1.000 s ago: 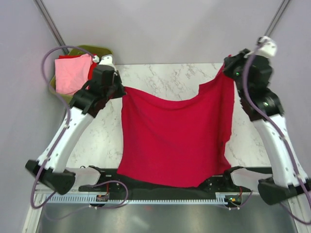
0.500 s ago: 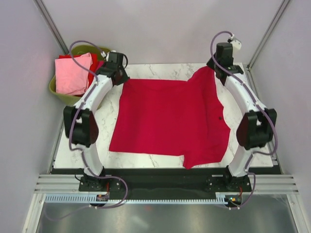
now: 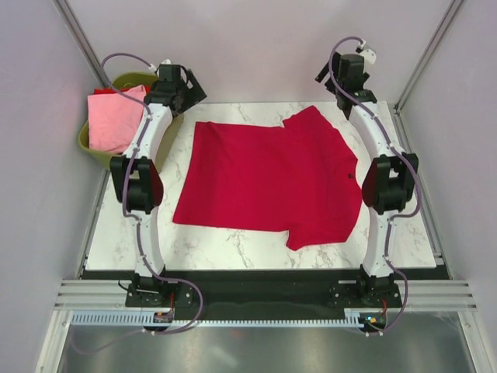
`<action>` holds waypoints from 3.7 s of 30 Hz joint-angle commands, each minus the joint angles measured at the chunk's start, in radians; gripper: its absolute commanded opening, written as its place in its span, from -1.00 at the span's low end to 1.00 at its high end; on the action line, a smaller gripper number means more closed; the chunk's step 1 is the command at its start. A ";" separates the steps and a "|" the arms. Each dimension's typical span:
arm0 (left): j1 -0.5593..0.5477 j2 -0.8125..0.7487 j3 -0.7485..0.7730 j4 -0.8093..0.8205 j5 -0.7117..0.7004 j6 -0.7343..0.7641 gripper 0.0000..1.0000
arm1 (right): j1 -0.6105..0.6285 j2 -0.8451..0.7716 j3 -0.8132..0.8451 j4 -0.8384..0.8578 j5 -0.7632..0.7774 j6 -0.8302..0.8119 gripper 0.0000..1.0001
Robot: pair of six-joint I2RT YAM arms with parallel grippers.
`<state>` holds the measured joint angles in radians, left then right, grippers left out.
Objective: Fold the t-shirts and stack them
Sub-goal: Flatten the tshirt out
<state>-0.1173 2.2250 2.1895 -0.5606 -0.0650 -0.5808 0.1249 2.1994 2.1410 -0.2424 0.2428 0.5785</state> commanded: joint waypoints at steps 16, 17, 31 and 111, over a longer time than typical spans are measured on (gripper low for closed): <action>-0.108 -1.053 -1.232 0.177 0.054 -0.063 0.92 | -0.001 -0.940 -1.162 -0.132 0.114 0.187 0.20; -0.108 -1.085 -1.311 0.182 0.045 -0.074 0.91 | 0.001 -0.961 -1.194 -0.136 0.127 0.187 0.15; -0.108 -1.278 -1.625 0.186 0.027 -0.211 0.79 | 0.001 -1.075 -1.524 -0.184 0.116 0.219 -0.18; -0.031 -1.154 -1.755 0.234 -0.208 -0.441 -0.47 | -0.013 -0.771 -1.392 -0.101 0.187 0.334 -0.95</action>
<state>-0.1520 1.0538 0.4194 -0.3862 -0.2581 -1.0168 0.1139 1.4876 0.7628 -0.3115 0.4088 0.9058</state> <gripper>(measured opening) 0.310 0.023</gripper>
